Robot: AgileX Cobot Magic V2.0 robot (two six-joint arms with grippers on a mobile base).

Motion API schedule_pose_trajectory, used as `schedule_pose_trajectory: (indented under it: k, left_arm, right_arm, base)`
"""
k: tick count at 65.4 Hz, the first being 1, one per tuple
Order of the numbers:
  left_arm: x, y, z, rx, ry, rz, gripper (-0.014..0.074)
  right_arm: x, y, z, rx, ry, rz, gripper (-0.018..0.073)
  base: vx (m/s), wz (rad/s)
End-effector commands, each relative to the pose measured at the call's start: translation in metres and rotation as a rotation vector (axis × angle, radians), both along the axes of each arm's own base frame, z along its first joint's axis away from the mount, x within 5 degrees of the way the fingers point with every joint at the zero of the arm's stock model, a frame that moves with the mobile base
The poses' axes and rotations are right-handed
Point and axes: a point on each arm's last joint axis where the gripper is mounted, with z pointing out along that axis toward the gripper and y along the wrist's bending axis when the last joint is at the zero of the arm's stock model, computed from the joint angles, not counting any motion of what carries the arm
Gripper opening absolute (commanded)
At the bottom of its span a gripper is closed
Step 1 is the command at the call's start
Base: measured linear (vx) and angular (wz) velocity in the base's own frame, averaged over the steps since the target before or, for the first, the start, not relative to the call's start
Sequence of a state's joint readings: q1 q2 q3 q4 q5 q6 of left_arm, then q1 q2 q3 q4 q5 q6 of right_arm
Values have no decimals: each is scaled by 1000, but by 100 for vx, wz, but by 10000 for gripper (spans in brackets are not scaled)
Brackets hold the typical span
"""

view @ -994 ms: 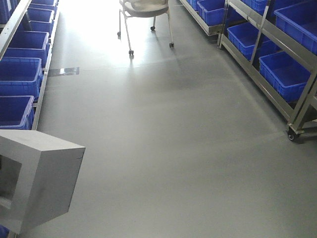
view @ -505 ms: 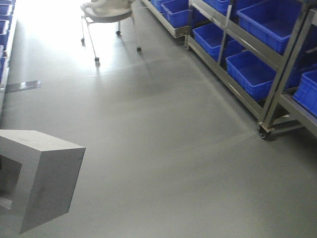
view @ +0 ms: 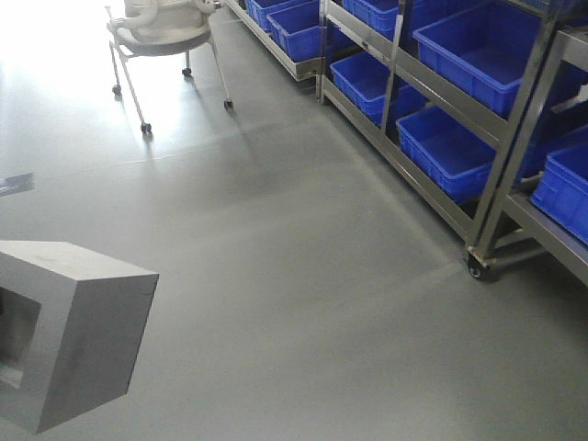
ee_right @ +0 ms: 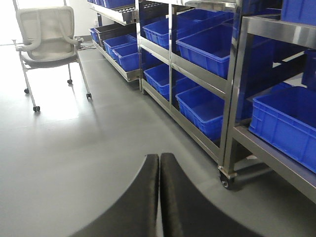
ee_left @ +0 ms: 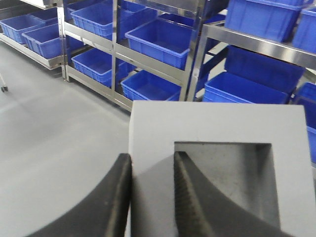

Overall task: Sort gray base to blue bin
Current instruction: 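Drive down the aisle between the blue bin shelves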

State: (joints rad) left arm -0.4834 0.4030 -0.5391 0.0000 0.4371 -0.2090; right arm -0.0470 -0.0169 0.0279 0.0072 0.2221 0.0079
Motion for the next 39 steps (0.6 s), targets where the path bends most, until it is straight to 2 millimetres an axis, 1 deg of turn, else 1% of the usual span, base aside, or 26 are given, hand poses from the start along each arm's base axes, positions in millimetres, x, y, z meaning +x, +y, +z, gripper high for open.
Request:
schedule_pose_trajectory:
  k: [1, 14, 39]
  left_arm:
    - [0, 0, 19, -77, -110, -1, 2]
    - [0, 0, 19, -77, -110, -1, 2]
    - [0, 0, 19, -77, -110, -1, 2]
  right_arm:
    - [1, 0, 6, -18, -72, 0, -5]
    - [1, 0, 6, -18, -72, 0, -5]
    - [1, 0, 6, -18, -72, 0, -5]
  base:
    - [33, 8]
    - [35, 19]
    - [37, 30]
